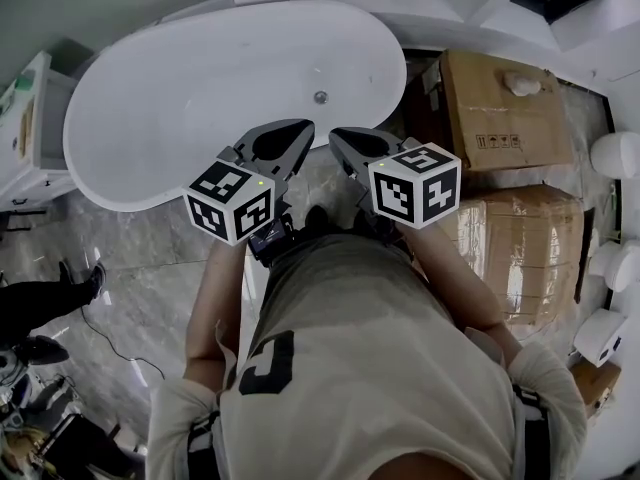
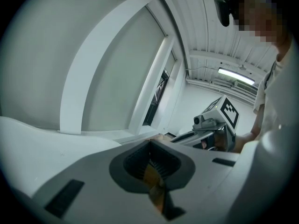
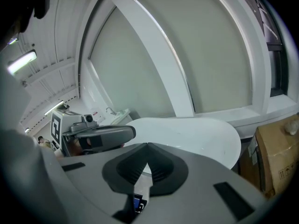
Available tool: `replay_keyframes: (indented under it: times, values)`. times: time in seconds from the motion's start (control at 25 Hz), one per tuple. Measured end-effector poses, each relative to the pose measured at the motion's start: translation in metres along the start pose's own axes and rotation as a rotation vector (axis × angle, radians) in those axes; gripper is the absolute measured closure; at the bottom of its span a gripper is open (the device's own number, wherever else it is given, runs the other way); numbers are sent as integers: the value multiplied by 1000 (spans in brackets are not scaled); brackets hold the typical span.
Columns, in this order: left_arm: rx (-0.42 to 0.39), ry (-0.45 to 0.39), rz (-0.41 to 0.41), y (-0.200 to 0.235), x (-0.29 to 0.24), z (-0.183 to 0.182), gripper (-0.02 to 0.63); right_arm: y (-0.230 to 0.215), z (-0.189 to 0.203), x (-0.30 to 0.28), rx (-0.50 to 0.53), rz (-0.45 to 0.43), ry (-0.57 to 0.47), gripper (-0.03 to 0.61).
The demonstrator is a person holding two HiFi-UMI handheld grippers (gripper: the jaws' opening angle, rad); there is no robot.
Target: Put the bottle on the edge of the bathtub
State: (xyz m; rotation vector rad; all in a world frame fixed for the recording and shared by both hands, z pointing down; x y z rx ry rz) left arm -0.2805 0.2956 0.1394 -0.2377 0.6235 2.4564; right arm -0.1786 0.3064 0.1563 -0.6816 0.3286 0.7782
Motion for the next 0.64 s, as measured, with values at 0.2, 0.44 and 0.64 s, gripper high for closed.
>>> replay_keyframes:
  times: [0.2, 0.44, 0.64]
  values:
    - [-7, -3, -15, -5, -2, -1, 557, -3, -1, 6, 6, -8, -7, 552]
    - [-17, -11, -18, -9, -5, -6, 557, -8, -4, 12, 17, -11, -17, 552]
    - [-16, -13, -17, -17, -6, -4, 557, -7, -1, 18, 27, -14, -13, 552]
Point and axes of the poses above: the fingertips, and each gripper's own axes: x backward along the fingers, y to its left, z out of its underside, the point moved 5 cm from there along x, backward along the fingers
